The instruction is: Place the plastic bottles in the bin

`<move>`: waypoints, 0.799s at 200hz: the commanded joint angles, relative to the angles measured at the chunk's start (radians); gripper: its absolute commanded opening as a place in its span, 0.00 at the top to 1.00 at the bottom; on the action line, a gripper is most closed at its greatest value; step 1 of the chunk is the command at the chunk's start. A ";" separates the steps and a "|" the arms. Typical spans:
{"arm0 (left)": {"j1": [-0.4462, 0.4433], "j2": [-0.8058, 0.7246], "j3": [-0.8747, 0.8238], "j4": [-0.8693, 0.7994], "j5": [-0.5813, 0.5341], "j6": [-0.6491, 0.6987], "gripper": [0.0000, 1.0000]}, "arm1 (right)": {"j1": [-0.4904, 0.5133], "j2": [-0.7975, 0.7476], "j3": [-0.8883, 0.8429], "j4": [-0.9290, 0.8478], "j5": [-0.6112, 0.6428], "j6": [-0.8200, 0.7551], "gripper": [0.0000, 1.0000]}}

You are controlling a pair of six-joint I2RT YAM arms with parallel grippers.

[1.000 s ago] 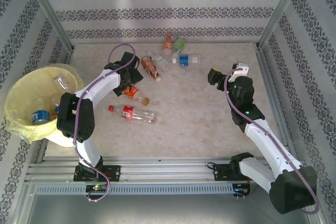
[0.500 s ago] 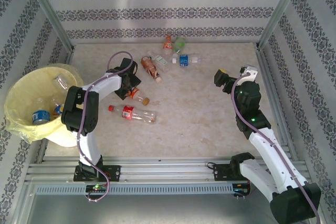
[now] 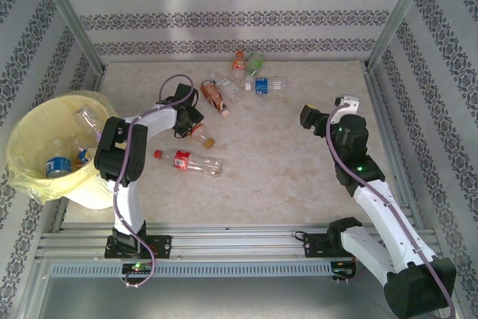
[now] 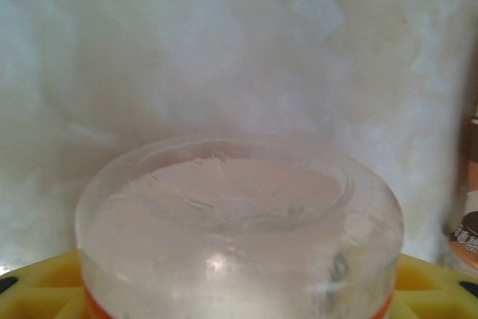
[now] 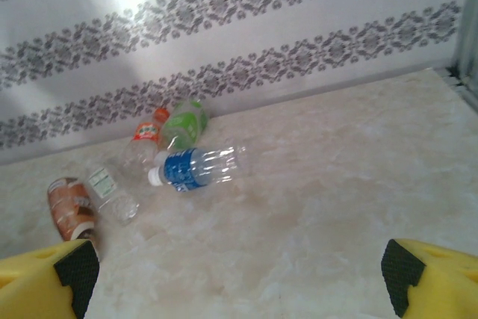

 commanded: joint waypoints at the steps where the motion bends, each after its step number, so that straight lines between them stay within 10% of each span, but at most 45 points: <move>1: 0.005 -0.011 -0.002 0.063 0.016 0.058 0.50 | 0.001 0.015 0.026 0.043 -0.118 -0.044 0.02; 160: 0.010 -0.345 0.020 0.046 0.018 0.217 0.58 | 0.266 0.227 0.139 0.128 -0.281 -0.291 0.02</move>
